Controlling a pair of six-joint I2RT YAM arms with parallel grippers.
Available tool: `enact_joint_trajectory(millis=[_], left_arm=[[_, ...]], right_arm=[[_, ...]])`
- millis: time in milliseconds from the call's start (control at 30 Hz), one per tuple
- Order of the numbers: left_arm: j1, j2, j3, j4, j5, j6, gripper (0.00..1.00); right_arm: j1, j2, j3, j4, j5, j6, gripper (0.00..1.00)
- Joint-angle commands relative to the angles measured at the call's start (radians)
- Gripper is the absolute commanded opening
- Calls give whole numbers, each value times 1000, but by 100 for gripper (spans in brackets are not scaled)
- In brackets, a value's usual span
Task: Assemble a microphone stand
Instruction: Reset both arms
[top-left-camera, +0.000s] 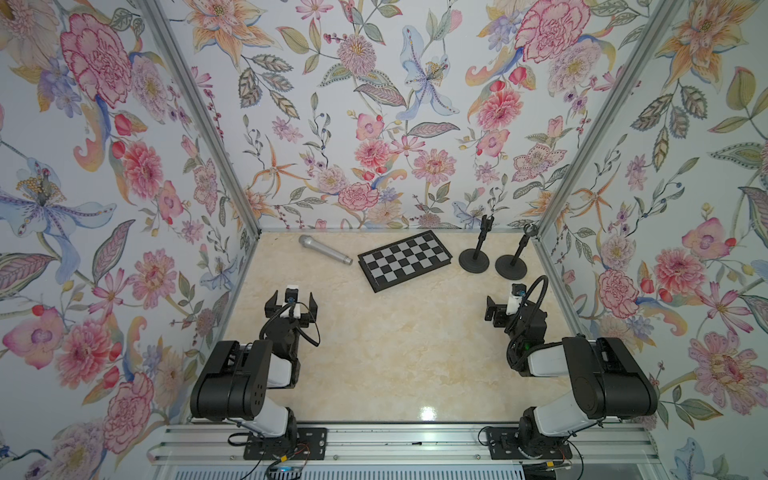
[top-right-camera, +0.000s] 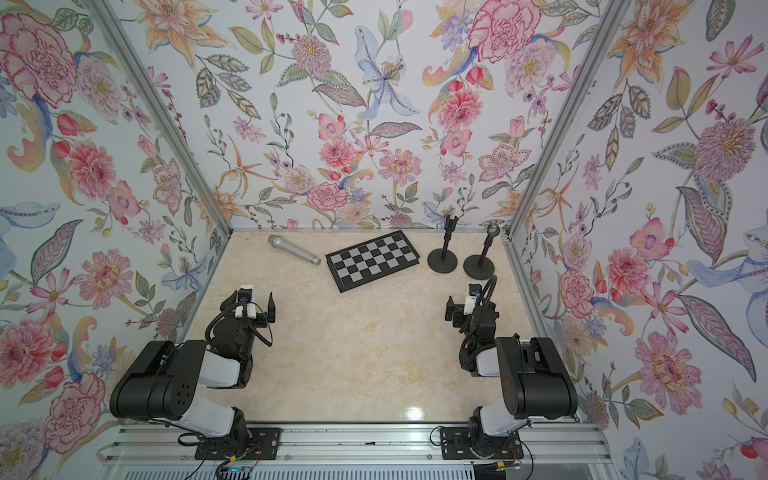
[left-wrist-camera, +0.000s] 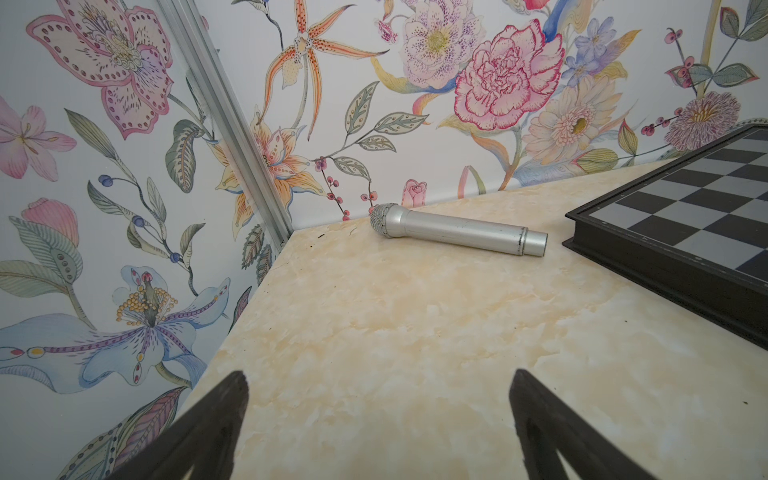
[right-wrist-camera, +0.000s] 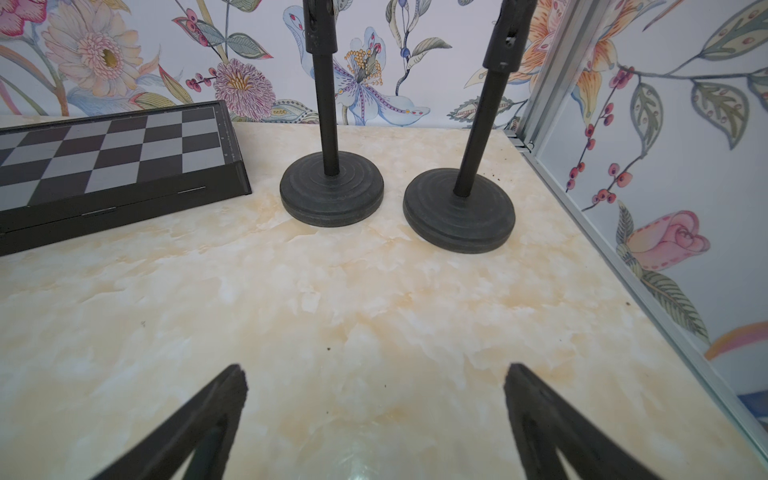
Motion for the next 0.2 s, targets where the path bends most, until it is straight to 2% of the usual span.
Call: enact_joint_trajectory(millis=[0, 167], left_arm=[[-7, 4, 11, 35, -19, -7, 99], [-7, 5, 10, 37, -20, -10, 99]], right_arm=[[-7, 1, 21, 12, -9, 2, 100], [-7, -1, 17, 19, -8, 2, 100]])
